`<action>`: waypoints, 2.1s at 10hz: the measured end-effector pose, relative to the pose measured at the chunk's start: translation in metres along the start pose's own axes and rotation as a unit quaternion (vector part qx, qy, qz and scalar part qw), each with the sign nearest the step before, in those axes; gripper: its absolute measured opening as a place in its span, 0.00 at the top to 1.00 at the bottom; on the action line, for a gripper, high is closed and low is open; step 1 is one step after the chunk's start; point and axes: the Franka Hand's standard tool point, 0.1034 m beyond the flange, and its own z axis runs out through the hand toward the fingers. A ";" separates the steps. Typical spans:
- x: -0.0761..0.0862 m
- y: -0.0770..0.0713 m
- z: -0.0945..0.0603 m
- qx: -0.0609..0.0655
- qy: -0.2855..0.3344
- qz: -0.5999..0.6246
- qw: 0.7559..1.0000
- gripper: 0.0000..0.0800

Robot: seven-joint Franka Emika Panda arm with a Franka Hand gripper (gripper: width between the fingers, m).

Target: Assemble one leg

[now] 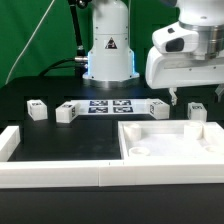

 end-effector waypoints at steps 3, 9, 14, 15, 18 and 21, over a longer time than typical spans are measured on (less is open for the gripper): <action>-0.004 -0.001 0.004 -0.009 -0.118 0.004 0.993 0.19; 0.000 -0.002 0.023 -0.018 -0.339 0.004 0.940 0.19; -0.005 -0.005 0.042 -0.019 -0.332 0.002 0.943 0.19; -0.006 -0.006 0.044 -0.020 -0.330 0.002 0.944 0.19; -0.006 -0.006 0.044 -0.020 -0.330 0.001 0.944 0.43; -0.006 -0.006 0.044 -0.020 -0.330 0.001 0.944 0.60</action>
Offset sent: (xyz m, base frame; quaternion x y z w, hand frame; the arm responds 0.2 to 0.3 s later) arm 0.0037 0.0059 -0.0035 0.0088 -0.2465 0.0181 0.9689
